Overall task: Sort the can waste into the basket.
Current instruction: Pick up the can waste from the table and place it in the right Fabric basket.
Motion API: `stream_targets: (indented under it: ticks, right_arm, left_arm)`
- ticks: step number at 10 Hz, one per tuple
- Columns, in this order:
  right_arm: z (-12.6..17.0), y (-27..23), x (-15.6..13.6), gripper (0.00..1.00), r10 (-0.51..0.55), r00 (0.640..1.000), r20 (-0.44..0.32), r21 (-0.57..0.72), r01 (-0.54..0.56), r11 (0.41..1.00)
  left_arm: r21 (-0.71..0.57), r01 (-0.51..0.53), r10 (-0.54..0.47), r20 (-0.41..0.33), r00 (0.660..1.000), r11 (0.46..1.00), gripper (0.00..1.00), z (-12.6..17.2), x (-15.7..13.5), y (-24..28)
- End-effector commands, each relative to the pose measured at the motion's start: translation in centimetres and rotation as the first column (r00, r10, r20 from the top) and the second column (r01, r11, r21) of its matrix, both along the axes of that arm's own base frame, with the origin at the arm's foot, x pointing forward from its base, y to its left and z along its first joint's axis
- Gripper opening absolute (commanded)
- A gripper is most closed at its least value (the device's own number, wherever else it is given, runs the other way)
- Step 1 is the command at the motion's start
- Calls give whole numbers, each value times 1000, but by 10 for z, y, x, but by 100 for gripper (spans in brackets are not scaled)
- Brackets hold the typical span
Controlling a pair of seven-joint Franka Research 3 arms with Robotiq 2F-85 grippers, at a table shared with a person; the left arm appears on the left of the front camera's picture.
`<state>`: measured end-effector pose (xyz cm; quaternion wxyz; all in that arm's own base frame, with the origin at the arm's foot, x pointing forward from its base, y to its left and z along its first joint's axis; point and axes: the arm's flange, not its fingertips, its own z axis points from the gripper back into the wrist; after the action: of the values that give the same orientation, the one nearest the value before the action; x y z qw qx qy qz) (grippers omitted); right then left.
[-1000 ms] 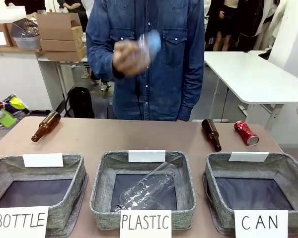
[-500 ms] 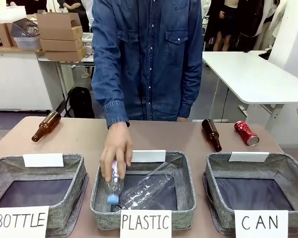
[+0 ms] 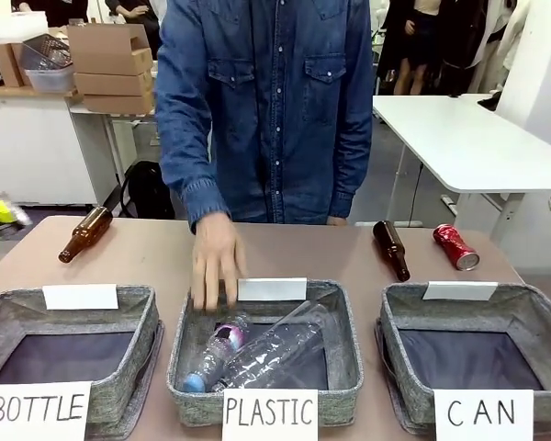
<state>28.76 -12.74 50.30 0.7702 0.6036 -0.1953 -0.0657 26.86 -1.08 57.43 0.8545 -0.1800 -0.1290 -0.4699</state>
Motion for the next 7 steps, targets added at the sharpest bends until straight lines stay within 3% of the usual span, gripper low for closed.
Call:
stream_targets:
  ticks: [1,3,5,7]
  right_arm:
    - [1,1,3,100,0,999,37,15,-1,1000]
    - [0,0,0,100,0,1000,0,0,0,1000]
    - [8,-71,-29,100,-147,988,-43,-48,145,988]
    - [1,-141,-66,100,-229,971,-74,-69,225,972]
  left_arm:
    - [-19,13,-11,88,996,1000,38,21,4,-60]
    - [-33,146,-139,156,978,989,38,43,-2,-140]
    - [-1,300,-293,202,934,954,38,58,-16,-221]
    - [-26,448,-426,259,867,894,38,69,-30,-310]
